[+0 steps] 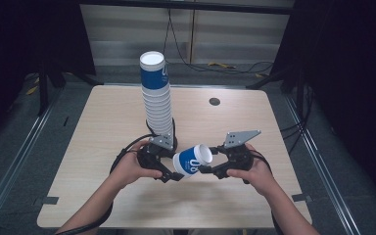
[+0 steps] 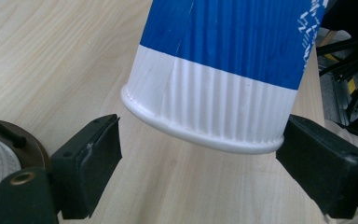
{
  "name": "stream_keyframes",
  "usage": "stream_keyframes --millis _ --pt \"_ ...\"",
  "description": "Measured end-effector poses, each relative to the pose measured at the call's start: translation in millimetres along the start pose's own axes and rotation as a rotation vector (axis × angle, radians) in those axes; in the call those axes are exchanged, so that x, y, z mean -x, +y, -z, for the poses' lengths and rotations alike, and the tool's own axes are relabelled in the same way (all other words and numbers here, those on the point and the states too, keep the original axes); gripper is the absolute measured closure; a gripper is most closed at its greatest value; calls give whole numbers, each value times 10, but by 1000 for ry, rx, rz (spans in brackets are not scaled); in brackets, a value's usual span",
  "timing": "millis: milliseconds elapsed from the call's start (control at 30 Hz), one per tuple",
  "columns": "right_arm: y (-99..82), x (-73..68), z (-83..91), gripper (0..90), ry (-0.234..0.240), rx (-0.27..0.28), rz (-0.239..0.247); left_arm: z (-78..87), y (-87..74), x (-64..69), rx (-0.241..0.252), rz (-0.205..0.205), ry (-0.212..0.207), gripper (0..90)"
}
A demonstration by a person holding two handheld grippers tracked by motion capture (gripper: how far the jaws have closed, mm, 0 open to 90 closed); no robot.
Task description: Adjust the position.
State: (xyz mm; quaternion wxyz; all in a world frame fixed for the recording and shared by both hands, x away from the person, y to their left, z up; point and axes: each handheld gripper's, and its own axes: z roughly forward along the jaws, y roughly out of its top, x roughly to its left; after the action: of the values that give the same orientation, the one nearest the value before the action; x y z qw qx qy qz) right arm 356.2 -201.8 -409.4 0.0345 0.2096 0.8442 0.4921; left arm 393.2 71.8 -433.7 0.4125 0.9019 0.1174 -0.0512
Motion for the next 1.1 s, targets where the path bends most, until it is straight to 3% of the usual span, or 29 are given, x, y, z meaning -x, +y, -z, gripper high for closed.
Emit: stream_keyframes --millis 100,367,600,633,767,833,900,1000,1067,1100 --pt "1 -4 -8 302 1 -4 -1 4 4 0 -20 -6 1 138" --pt "-4 -11 -48 302 7 -4 1 -26 4 2 -12 -10 -4 126" --pt "1 -15 -74 302 19 1 -2 -75 19 9 -49 -15 -17 126" --pt "3 -14 -78 302 19 4 -1 -90 18 13 -36 -17 -17 127" --pt "2 -15 -86 301 24 8 1 -78 36 10 -44 -16 -36 229" --pt "-12 -5 -81 302 14 2 -6 -60 38 15 -31 -36 -64 386" --pt "-21 3 -76 302 17 5 -11 -51 54 32 -36 -54 -62 383" --pt "-29 2 -74 302 29 12 -16 -68 75 44 -71 -48 -22 242" --pt "-21 -4 -78 302 28 10 -8 -72 73 25 -101 -23 -15 222" --pt "-14 -12 -81 302 27 10 -1 -71 78 17 -115 -29 10 180"
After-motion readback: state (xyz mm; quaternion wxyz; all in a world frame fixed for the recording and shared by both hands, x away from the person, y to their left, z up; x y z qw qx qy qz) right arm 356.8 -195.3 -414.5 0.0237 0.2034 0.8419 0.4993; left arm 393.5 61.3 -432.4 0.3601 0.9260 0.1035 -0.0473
